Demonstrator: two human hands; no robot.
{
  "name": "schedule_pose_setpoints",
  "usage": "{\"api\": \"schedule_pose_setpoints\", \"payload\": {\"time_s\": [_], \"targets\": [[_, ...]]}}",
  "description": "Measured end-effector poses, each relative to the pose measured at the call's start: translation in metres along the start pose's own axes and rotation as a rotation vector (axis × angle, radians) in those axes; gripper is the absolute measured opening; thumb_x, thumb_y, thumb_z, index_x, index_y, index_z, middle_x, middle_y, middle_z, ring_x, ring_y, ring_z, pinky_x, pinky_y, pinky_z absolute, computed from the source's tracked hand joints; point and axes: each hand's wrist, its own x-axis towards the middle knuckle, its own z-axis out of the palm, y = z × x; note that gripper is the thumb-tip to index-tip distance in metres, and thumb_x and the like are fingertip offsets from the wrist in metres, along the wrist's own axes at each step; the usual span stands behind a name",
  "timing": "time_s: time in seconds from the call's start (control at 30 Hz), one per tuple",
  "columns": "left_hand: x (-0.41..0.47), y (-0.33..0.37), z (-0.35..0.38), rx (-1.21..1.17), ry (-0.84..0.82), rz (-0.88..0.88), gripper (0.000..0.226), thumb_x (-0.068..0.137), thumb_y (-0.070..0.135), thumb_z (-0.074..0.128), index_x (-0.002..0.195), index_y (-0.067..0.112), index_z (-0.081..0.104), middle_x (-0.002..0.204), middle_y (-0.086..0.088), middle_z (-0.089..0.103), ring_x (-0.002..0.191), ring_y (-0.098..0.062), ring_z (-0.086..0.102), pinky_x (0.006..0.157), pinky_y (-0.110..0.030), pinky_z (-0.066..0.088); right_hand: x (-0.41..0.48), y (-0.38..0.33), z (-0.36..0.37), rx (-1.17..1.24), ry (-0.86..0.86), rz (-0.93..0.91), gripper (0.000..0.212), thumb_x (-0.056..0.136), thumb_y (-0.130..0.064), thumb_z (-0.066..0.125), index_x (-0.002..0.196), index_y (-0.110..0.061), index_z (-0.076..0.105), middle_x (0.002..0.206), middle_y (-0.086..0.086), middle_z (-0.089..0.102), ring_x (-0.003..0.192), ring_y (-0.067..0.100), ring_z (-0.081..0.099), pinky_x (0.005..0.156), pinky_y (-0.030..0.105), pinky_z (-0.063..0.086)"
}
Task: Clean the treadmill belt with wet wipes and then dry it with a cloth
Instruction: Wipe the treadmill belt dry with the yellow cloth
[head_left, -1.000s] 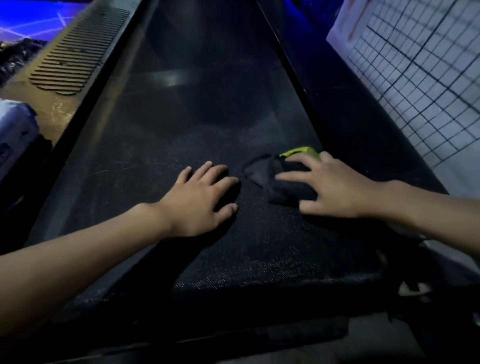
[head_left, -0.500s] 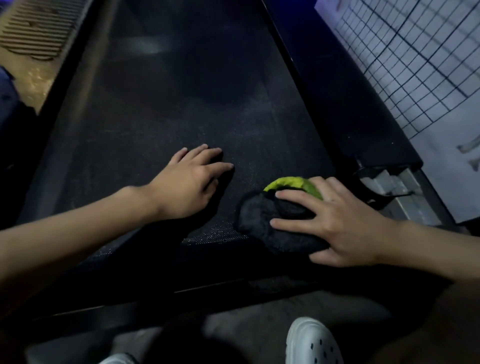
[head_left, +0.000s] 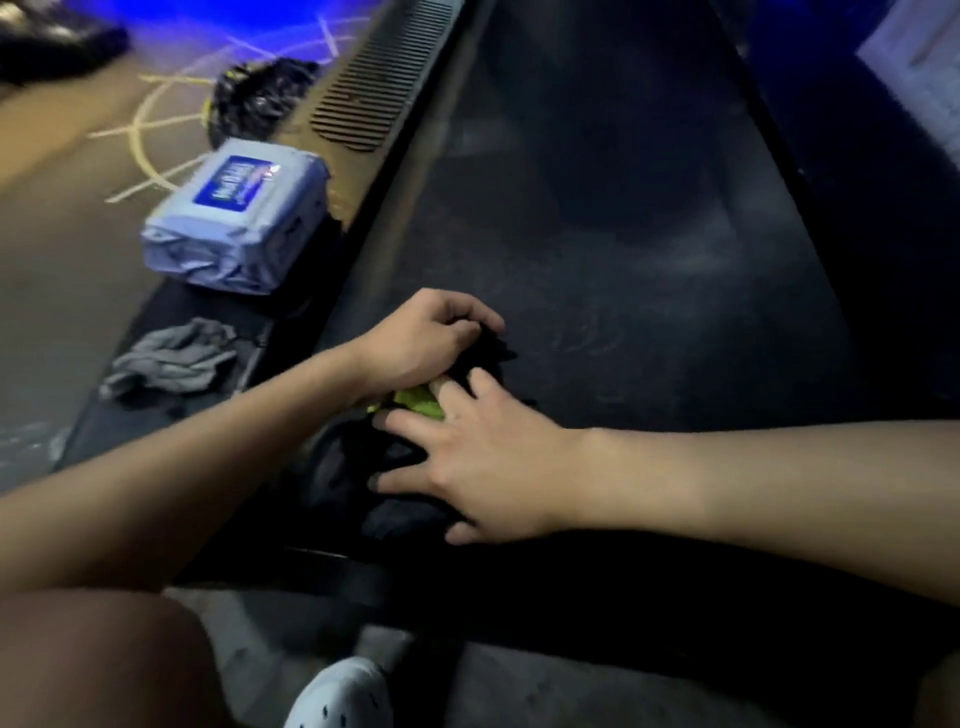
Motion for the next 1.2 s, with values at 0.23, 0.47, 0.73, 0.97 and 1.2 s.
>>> {"api": "schedule_pose_setpoints", "payload": {"time_s": [0.23, 0.47, 0.73, 0.97, 1.2], "targets": [[-0.025, -0.005, -0.072, -0.281, -0.134, -0.159, 0.042, 0.103, 0.036, 0.037, 0.112, 0.01, 0.067, 0.106, -0.005, 0.073, 0.094, -0.016, 0.068, 0.079, -0.023, 0.051, 0.033, 0.042, -0.02, 0.666, 0.203, 0.32, 0.061, 0.071, -0.044, 0.049, 0.132, -0.042, 0.059, 0.156, -0.008, 0.034, 0.151, 0.027, 0.014, 0.119, 0.053, 0.014], [-0.023, 0.024, -0.081, -0.693, -0.254, -0.087, 0.044, 0.083, 0.046, 0.042, 0.083, 0.022, 0.079, 0.098, 0.007, 0.075, 0.091, -0.004, 0.07, 0.084, -0.02, 0.055, 0.021, 0.109, -0.046, 1.326, 0.555, 0.771, 0.011, 0.077, -0.011, 0.063, 0.086, -0.005, 0.068, 0.076, 0.001, 0.063, 0.071, 0.01, 0.058, 0.068, 0.032, 0.045], [-0.001, 0.006, -0.058, -0.716, 0.029, -0.1, 0.018, 0.091, 0.005, 0.062, 0.108, 0.01, 0.067, 0.111, -0.011, 0.072, 0.104, -0.029, 0.068, 0.089, -0.04, 0.056, 0.006, 0.124, -0.04, 2.147, 0.534, 0.865, 0.038, 0.093, -0.042, 0.055, 0.104, -0.007, 0.067, 0.102, 0.015, 0.071, 0.093, 0.026, 0.072, 0.082, 0.036, 0.059], [-0.005, -0.001, -0.044, -0.995, -0.114, -0.179, 0.031, 0.092, -0.009, 0.049, 0.118, 0.001, 0.062, 0.113, -0.019, 0.069, 0.101, -0.035, 0.068, 0.086, -0.051, 0.055, -0.004, 0.125, -0.026, 2.066, 0.539, 0.794, 0.07, 0.08, 0.004, 0.064, 0.135, -0.037, 0.051, 0.109, 0.007, 0.074, 0.093, 0.021, 0.072, 0.076, 0.039, 0.06], [0.005, 0.005, -0.037, -0.984, 0.126, -0.163, 0.033, 0.088, -0.009, 0.054, 0.115, 0.004, 0.065, 0.106, -0.018, 0.072, 0.087, -0.03, 0.072, 0.069, -0.039, 0.06, 0.013, 0.126, -0.02, 2.206, 0.563, 0.795, 0.03, 0.081, -0.008, 0.066, 0.111, -0.003, 0.065, 0.098, 0.015, 0.074, 0.086, 0.023, 0.073, 0.071, 0.036, 0.061]]}}
